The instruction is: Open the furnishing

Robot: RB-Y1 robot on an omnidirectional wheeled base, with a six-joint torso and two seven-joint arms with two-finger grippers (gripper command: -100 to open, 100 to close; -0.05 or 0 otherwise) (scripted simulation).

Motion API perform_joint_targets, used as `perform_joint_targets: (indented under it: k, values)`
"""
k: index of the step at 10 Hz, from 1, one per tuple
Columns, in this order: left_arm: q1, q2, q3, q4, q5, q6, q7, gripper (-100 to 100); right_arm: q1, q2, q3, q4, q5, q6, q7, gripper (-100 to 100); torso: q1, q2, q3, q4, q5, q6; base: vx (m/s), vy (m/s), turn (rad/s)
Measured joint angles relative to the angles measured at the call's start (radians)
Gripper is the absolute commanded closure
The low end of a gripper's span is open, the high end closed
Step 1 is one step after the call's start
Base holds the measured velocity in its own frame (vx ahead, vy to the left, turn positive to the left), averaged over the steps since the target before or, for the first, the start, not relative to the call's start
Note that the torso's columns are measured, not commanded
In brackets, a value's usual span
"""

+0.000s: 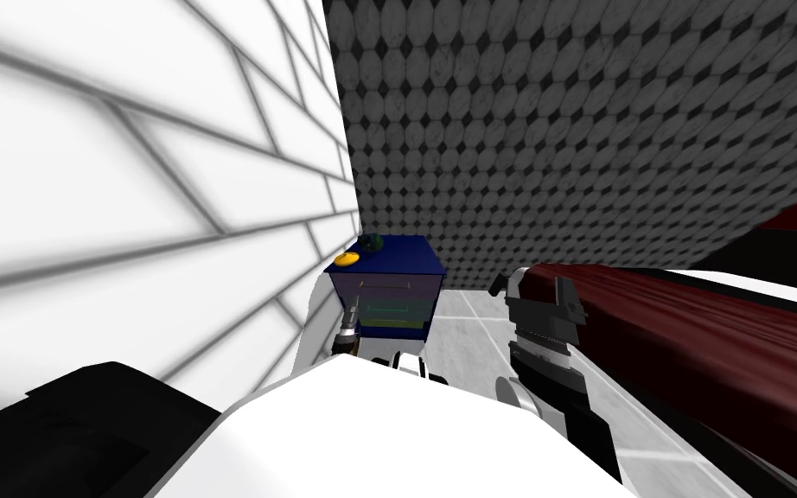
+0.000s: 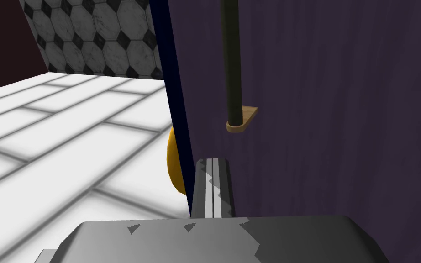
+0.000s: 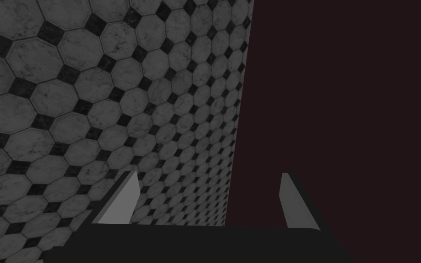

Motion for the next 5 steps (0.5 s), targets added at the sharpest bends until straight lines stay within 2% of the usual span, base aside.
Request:
perform_joint_targets:
  k: [1,2,5]
  values:
    - [-0.012,0.000,0.005,-0.008,0.002,0.023,-0.004,100,0.000,0.000,0.000,0.000,0.000,0.000,0.000,0,-0.001,0.001,0.000,0.000,0.000,0.000,-0.073,-0.018,-0.009]
    - [-0.013,0.000,0.005,-0.009,0.002,0.029,-0.005,-100,0.000,0.000,0.000,0.000,0.000,0.000,0.000,0,0.000,-0.003,-0.002,-0.001,0.000,0.000,0.000,0.000,0.000]
    - [-0.013,0.056,0.006,-0.013,0.004,0.028,-0.004,-100,0.001,0.000,0.000,0.000,0.000,0.000,0.000,0,0.001,-0.003,-0.002,-0.001,0.000,0.000,0.049,0.010,-0.004]
